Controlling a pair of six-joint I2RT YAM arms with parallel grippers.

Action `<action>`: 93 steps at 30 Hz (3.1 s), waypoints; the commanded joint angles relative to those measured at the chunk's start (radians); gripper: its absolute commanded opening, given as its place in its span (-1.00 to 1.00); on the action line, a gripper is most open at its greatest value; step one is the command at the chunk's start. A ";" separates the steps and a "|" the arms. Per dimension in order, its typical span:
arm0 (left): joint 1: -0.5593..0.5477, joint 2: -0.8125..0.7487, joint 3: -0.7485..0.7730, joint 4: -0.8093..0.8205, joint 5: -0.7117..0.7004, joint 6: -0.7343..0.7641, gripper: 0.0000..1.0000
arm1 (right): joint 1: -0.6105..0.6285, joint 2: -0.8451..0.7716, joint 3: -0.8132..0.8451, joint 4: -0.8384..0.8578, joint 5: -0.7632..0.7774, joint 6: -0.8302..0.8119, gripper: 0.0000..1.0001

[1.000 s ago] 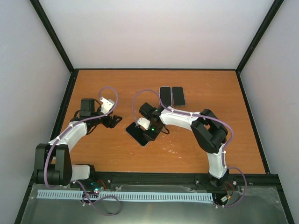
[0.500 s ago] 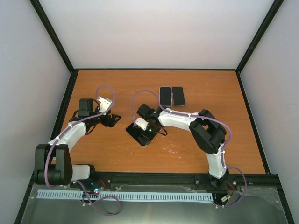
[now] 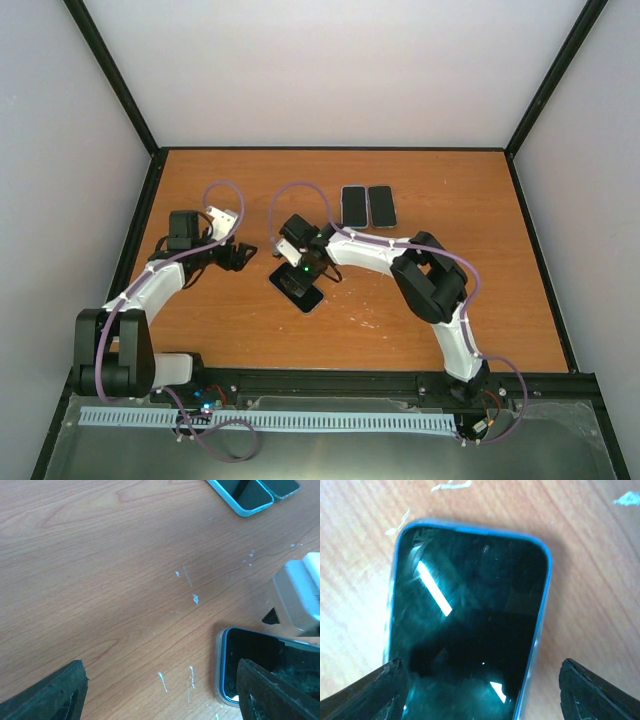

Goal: Put the phone into the phone case

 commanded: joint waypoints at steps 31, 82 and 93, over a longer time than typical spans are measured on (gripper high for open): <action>0.086 -0.070 0.022 0.094 -0.159 -0.040 0.63 | 0.020 0.147 0.031 -0.037 -0.024 0.018 0.47; 0.086 0.003 0.180 -0.071 -0.010 -0.101 0.99 | 0.141 -0.037 -0.108 0.103 0.314 0.063 0.25; 0.111 0.084 0.181 -0.135 0.285 -0.149 0.89 | 0.141 -0.144 -0.121 0.230 0.371 -0.081 0.04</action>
